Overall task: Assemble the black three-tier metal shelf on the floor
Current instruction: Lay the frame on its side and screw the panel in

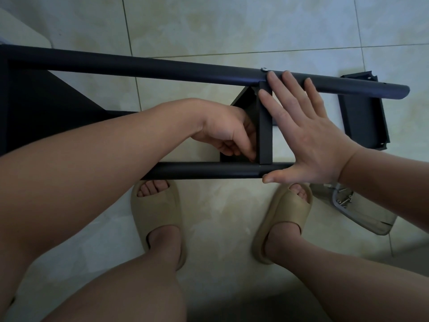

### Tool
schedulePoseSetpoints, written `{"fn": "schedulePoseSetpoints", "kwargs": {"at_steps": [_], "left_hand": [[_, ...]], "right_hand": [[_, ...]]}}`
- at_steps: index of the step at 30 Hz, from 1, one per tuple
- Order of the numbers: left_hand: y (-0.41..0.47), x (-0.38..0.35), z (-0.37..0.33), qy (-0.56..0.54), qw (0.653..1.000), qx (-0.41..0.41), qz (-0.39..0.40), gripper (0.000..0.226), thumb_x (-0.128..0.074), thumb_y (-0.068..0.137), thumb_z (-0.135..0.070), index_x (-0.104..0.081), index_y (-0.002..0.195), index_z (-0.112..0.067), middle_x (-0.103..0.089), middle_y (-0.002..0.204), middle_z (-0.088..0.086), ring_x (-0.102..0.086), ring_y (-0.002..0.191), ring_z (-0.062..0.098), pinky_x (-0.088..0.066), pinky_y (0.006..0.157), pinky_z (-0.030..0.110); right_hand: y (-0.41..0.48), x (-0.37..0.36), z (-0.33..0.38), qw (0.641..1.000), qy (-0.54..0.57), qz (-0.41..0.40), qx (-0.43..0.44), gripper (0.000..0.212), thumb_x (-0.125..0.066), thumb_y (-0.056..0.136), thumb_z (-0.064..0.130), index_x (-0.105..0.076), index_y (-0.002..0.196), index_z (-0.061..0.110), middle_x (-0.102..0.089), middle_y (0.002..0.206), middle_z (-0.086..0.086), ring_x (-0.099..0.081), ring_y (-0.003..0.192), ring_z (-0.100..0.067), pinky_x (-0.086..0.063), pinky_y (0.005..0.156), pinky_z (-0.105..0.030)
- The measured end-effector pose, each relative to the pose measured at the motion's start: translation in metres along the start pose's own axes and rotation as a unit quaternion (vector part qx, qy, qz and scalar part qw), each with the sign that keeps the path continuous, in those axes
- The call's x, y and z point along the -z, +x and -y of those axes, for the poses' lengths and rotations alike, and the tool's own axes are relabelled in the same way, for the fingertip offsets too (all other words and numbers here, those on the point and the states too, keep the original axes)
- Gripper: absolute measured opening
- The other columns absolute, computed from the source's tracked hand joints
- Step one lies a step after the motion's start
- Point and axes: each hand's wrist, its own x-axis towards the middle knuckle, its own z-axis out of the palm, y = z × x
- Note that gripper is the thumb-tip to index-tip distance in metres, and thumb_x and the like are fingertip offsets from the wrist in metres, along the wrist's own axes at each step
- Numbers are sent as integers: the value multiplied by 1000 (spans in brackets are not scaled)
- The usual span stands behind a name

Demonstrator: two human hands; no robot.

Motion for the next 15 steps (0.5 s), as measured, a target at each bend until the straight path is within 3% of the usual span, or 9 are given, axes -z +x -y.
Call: {"fn": "schedulePoseSetpoints", "kwargs": {"at_steps": [2,6,10,15], "left_hand": [[-1,1,0,8,1000,8,-2,13,-71,86,-6,-73,94,-16,-69,90,-1,-59,87,14,-47,81,27],[0,-1,0,-1,1000,24,-5,10,-68,89,-14,-75,84,-20,-74,83,-4,-59,77,13,-46,79,29],[3,-4,1,-8,1000,21,-4,15,-67,88,-8,-74,78,-17,-73,78,-1,-57,70,14,-46,75,28],[3,-3,1,-18,1000,8,-4,10,-69,87,-5,-74,84,-13,-71,80,2,-55,67,12,-45,73,26]], "right_hand": [[0,-1,0,1000,1,-2,0,128,-30,75,97,-8,162,5,1,169,-20,5,156,-40,-2,123,-64],[0,-1,-1,1000,-1,-4,2,128,-30,75,97,-7,162,5,1,169,-20,5,156,-40,-2,123,-64],[0,-1,-1,1000,-6,-5,3,128,-30,75,97,-8,162,5,0,169,-21,4,156,-40,-2,123,-64],[0,0,0,1000,1,-1,0,128,-31,75,96,-7,162,4,1,169,-20,5,156,-40,-2,123,-64]]}}
